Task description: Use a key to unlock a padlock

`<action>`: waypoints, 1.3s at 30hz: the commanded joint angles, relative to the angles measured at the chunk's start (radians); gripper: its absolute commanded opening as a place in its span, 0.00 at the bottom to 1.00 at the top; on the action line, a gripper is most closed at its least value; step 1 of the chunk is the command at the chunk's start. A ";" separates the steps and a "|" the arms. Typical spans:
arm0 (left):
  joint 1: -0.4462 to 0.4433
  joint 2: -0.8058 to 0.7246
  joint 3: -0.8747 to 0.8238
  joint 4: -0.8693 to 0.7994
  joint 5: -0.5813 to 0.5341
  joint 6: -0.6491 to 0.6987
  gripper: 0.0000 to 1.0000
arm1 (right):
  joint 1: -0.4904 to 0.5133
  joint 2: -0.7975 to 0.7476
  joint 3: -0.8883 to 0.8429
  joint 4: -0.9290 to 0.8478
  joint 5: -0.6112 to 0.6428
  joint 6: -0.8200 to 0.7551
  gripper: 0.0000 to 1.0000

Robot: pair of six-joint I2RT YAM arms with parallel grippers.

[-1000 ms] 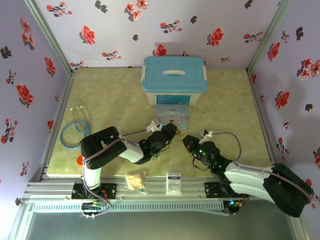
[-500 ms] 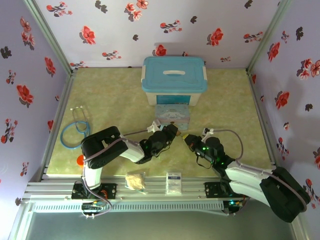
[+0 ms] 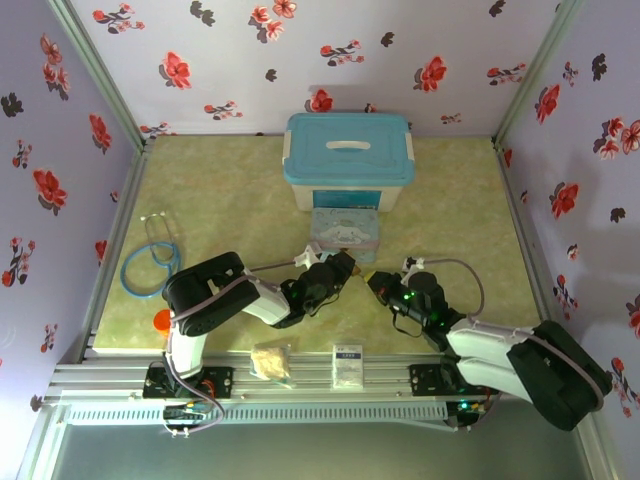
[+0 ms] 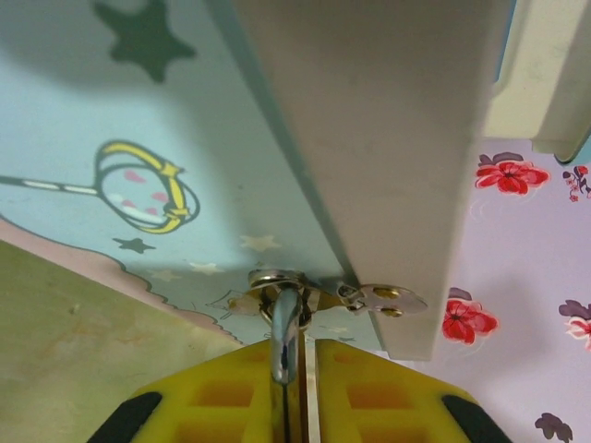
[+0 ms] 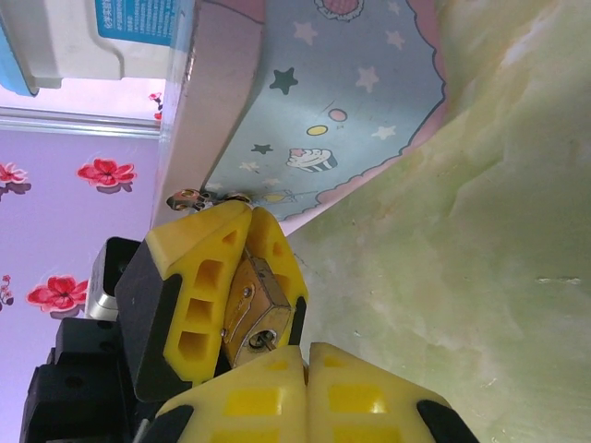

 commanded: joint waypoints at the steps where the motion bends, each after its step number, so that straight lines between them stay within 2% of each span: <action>1: -0.063 -0.014 0.046 0.157 0.194 -0.005 0.00 | -0.006 0.021 0.086 0.087 -0.098 -0.032 0.00; 9: -0.053 0.006 0.005 0.254 0.245 0.005 0.00 | -0.072 0.112 0.096 0.136 -0.319 -0.020 0.00; 15: -0.046 0.000 -0.027 0.285 0.261 0.014 0.00 | -0.134 0.238 0.093 0.271 -0.447 0.040 0.00; 18: -0.045 -0.014 -0.042 0.286 0.255 0.031 0.00 | -0.143 0.293 0.108 0.305 -0.481 0.063 0.00; 21: -0.044 -0.012 -0.045 0.289 0.250 0.027 0.00 | -0.136 0.305 0.107 0.373 -0.448 0.089 0.00; 25: -0.045 -0.008 -0.034 0.286 0.232 0.011 0.00 | -0.037 0.248 0.121 0.266 -0.283 0.025 0.00; 27: -0.046 -0.017 -0.033 0.282 0.211 0.015 0.00 | 0.033 0.199 0.132 0.162 -0.147 -0.002 0.00; 35: -0.075 -0.042 -0.029 0.212 0.063 0.018 0.00 | 0.212 -0.004 0.095 -0.090 0.300 0.095 0.00; 39: -0.085 -0.063 0.007 0.099 0.021 0.028 0.00 | 0.310 -0.064 0.077 -0.192 0.492 0.154 0.00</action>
